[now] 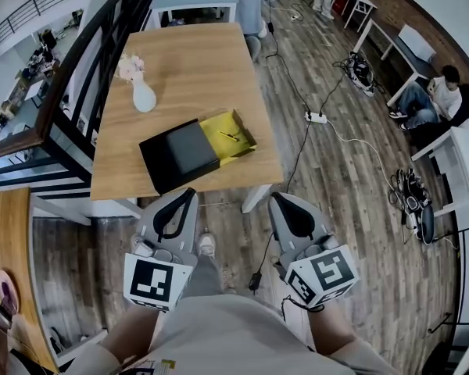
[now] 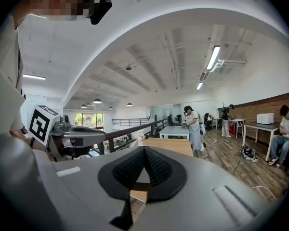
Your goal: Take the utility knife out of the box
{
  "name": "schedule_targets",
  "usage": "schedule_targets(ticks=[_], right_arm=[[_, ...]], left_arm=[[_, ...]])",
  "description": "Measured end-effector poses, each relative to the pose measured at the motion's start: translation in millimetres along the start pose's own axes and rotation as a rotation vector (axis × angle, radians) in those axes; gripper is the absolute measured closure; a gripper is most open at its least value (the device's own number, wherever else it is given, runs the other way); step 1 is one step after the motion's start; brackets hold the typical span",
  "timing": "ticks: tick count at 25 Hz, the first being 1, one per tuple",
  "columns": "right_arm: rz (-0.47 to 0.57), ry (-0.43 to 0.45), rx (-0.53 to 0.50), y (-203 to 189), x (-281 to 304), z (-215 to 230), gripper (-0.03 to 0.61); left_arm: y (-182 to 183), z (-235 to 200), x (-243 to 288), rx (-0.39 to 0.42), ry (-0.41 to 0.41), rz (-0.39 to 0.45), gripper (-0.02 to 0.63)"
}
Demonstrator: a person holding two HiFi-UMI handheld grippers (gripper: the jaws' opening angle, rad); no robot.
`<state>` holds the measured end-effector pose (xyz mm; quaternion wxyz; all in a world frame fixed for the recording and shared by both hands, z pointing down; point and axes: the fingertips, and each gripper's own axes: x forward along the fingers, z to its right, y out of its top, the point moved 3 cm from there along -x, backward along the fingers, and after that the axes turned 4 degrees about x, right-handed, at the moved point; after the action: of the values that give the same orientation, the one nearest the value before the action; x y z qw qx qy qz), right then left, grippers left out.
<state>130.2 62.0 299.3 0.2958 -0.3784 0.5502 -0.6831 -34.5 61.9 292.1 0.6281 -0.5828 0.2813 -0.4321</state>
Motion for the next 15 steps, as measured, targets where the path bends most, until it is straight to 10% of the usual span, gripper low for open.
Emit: schedule_targets(ticks=[15], right_arm=[[-0.026,-0.053,-0.004,39,136,23,0.578]], left_arm=[[0,-109,95,-0.031,-0.060,0.016,0.612]])
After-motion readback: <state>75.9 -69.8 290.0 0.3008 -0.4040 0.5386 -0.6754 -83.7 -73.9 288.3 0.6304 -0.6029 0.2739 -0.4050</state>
